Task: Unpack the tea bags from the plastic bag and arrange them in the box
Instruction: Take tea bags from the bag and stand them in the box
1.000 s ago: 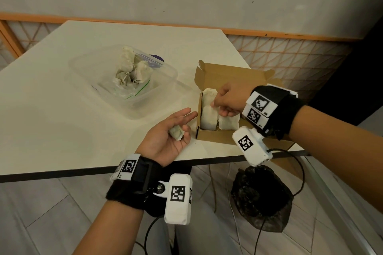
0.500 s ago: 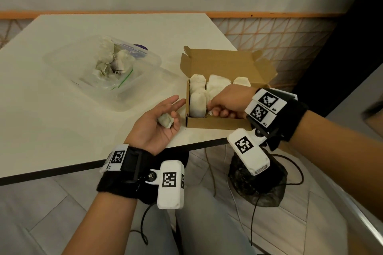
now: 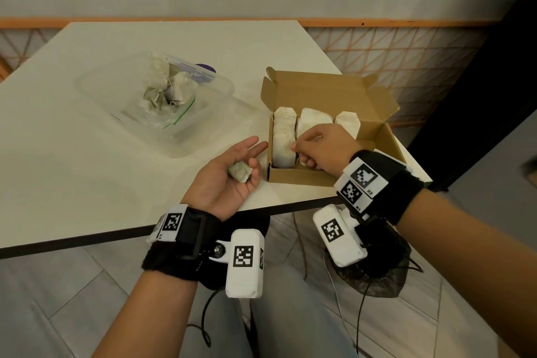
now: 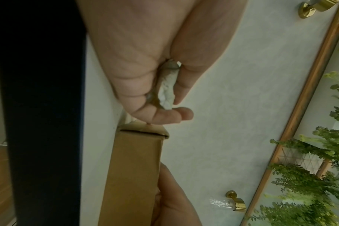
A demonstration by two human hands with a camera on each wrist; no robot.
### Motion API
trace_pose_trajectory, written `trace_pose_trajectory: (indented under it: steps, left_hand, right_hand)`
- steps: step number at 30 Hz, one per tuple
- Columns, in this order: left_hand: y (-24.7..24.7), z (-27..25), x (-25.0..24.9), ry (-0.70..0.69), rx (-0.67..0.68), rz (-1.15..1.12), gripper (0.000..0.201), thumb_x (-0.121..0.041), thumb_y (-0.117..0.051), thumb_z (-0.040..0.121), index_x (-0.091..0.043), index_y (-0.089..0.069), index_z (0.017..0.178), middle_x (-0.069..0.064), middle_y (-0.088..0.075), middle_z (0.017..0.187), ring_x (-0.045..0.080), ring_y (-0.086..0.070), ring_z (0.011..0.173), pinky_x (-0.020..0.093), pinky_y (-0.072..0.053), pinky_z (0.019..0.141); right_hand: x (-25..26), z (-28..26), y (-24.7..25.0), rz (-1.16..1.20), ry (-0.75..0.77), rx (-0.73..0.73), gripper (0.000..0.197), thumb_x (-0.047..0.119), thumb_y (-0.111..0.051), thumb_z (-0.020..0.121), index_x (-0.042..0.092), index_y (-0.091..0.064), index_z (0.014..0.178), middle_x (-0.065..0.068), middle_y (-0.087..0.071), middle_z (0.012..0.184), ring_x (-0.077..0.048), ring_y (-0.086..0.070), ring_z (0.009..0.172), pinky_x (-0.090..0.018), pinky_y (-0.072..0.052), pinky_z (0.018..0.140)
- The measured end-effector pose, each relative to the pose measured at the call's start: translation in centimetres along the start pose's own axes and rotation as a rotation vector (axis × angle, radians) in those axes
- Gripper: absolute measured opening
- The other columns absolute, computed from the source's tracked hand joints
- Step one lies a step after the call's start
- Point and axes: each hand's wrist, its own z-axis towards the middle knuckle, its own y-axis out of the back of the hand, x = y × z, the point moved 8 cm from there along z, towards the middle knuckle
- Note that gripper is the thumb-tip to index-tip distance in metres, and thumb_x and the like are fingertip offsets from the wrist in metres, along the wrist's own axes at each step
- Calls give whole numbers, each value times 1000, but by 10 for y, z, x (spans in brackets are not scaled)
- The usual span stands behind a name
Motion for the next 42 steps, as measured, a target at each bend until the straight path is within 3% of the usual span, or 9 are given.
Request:
trace_pose_trajectory:
  steps: [4,10,19,23,30,32,35,39,42]
  left_hand:
    - [-1,0,0,-4,-3,20,34,-2,-43,92,-1,-56,123,14,-65,113,6,-56,53,17,-51,52]
    - [-1,0,0,-9,-7,21,34,-2,-44,93,-1,-55,125,14,-65,114,6,-57,53,18,-52,53]
    - [-1,0,0,-2,-5,12,30,-2,-43,92,-1,-58,119,16,-64,113,7,-58,53,18,-53,54]
    - [-1,0,0,-7,-4,7,28,-3,-43,92,-2,-59,116,16,-63,114,7,-58,54,19,-53,54]
    - [0,-1,0,-6,-13,0,30,-2,-45,92,-1,-58,119,17,-64,113,8,-59,54,20,-54,54]
    - [0,-2,0,-6,-14,-4,31,-2,-45,92,-1,-57,120,18,-64,112,8,-59,54,20,-53,54]
    - [1,-2,-1,-5,-21,-11,31,-2,-45,93,-1,-56,122,18,-65,112,8,-59,55,20,-54,55]
    - [1,-2,-1,-3,-27,-17,29,-2,-45,92,-1,-58,119,17,-65,111,8,-59,54,20,-53,54]
    - [4,-3,-2,-17,-44,-53,27,-3,-43,94,-2,-59,116,19,-64,116,9,-59,55,20,-54,56]
  right_hand:
    - [3,-2,4,21,66,3,10,11,-65,82,15,-56,80,-4,-58,64,-12,-50,52,-22,-44,53]
    - [10,-8,-15,-135,96,200,23,14,-60,87,17,-68,108,9,-61,72,0,-55,66,5,-38,55]
    - [10,-9,4,212,-26,207,13,1,-54,89,4,-67,88,-7,-59,70,-13,-55,59,-18,-49,51]
    - [21,-3,16,194,-197,256,17,7,-48,94,1,-56,108,-12,-63,86,-18,-63,78,-30,-55,78]
    - [34,10,7,113,-288,278,30,8,-41,97,-6,-47,122,-22,-52,130,-30,-53,121,-35,-45,95]
    - [34,13,8,126,-294,265,30,7,-40,97,-8,-48,121,-23,-51,131,-30,-53,121,-35,-44,97]
    - [32,15,11,130,-321,227,17,7,-40,96,-3,-52,92,-22,-52,130,-29,-54,120,-34,-45,96]
    - [25,16,10,138,-331,217,27,7,-39,97,-8,-50,117,-21,-53,130,-30,-54,119,-35,-44,101]
    - [39,17,30,118,-230,141,20,8,-42,96,-5,-55,104,-18,-58,124,-25,-61,103,-33,-51,90]
